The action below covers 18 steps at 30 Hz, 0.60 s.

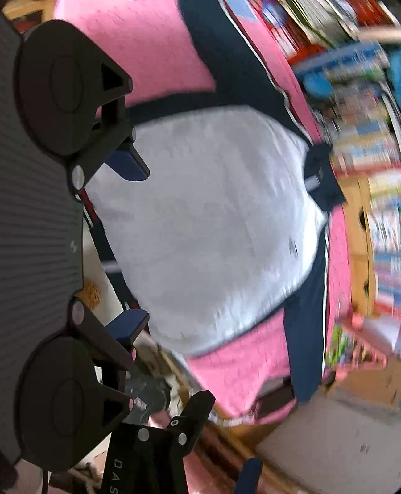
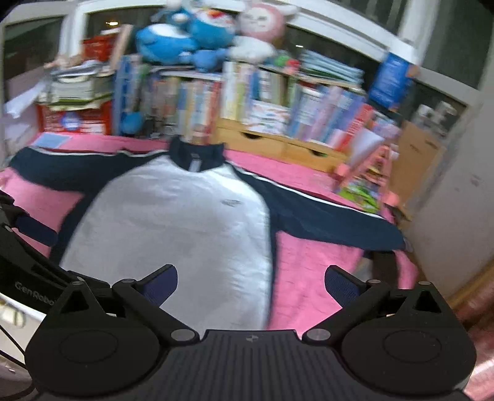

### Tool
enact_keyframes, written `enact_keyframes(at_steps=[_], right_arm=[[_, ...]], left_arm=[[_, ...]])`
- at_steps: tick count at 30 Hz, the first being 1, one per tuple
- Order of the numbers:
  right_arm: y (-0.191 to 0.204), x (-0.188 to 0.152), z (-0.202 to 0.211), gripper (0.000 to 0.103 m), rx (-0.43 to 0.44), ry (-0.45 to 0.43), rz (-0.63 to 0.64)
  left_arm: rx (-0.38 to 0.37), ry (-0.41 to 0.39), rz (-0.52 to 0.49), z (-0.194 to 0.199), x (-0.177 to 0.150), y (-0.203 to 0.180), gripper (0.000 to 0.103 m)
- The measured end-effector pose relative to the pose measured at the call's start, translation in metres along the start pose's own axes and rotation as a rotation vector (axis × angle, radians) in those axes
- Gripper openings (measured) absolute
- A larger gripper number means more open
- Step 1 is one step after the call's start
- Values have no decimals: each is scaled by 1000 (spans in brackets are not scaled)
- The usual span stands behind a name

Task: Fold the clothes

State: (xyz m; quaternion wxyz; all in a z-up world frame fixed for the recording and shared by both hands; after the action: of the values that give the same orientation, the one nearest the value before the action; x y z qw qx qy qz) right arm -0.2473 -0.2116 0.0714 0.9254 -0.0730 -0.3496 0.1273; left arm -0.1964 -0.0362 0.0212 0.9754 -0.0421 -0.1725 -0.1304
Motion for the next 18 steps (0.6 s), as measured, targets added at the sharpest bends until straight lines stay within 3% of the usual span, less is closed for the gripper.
enact_keyframes(at_steps=[10, 18], right_arm=[[107, 27, -11, 103, 222, -12, 254], [123, 21, -11, 103, 237, 22, 289]], left_arm=[[127, 71, 302, 18, -58, 90, 91], [118, 108, 333, 15, -71, 92, 91]])
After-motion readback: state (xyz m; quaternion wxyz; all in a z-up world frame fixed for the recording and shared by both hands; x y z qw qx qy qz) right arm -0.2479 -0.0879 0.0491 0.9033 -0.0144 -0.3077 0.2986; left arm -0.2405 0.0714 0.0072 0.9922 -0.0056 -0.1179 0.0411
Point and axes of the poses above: each gripper's, at about its wrist camera, not at the fingertips, and z roughly against the way its jaws point, y to its left, x to its top, the point moved 3 cm from there along -z, roughly the way its jaws point, and after that the axes turned 7 degrees about y, right-handed, at the moved point
